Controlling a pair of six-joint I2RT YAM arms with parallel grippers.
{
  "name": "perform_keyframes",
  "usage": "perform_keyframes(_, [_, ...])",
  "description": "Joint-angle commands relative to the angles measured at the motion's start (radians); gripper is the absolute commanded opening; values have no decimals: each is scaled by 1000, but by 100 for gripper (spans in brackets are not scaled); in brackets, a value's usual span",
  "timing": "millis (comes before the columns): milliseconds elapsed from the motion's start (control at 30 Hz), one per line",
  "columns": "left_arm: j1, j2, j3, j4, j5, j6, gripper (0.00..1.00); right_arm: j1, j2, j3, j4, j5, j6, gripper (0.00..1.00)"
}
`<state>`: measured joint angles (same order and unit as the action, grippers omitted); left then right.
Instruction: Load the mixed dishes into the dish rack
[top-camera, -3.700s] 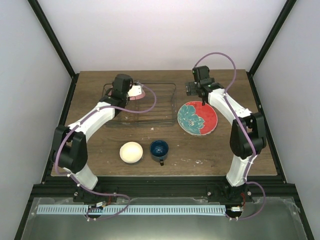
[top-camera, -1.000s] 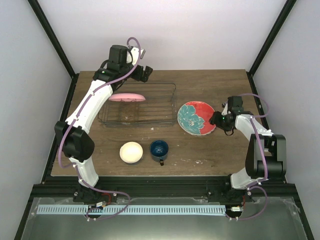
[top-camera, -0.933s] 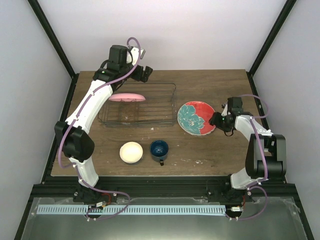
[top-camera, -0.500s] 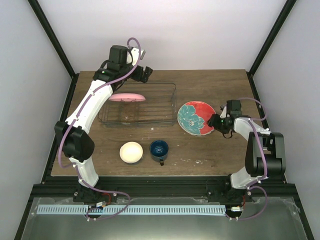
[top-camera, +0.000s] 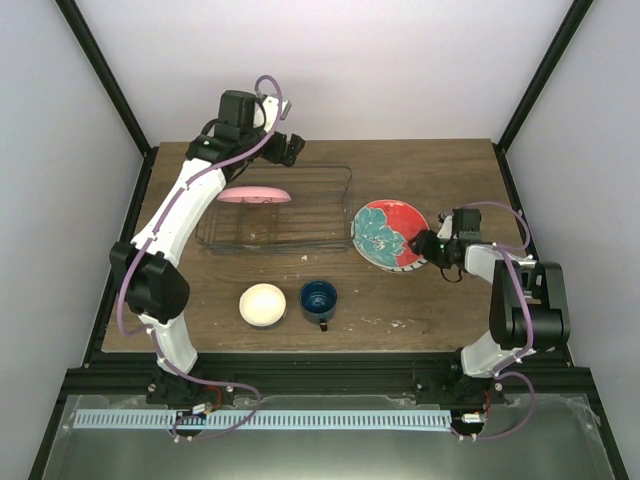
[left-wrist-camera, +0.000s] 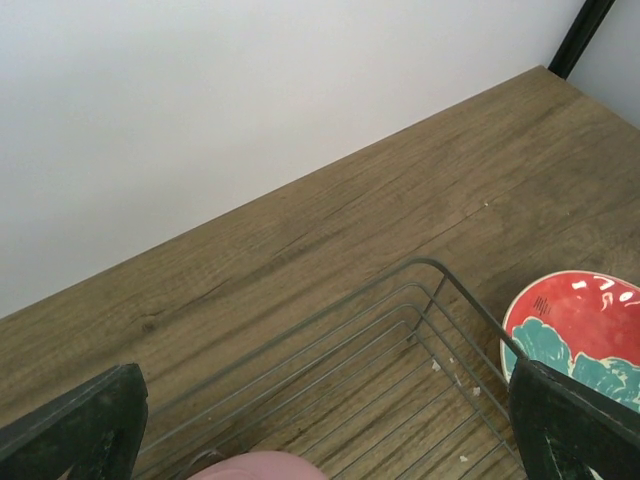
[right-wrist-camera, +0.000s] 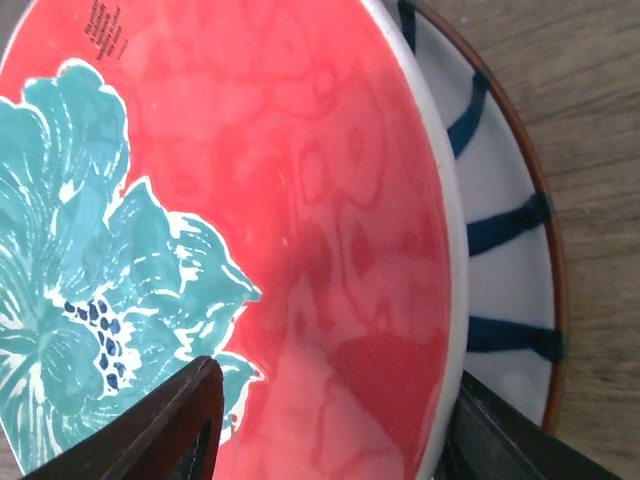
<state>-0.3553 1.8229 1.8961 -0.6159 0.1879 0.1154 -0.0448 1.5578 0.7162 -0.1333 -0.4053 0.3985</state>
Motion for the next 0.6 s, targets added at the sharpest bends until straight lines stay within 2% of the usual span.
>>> perform_keyframes(0, [-4,14,35,-13,7,9,100,-3,50,-74,70,-28,20,57])
perform_keyframes(167, [-4,18,37,-16,11,10,100,-8,50,-129,166,-21,20,56])
perform_keyframes(267, [-5,21,38,-18,12,13,100,-13,61,-121,160,-20,13,54])
perform_keyframes(367, [-6,22,40,-18,11,15,100,-15,95,-79,114,-27,9,47])
perform_keyframes(500, [-7,25,41,-19,10,16,100,-15,126,-39,75,-32,-1,24])
perform_keyframes(567, [-7,26,39,-21,8,16,100,-15,134,-31,66,-31,-1,19])
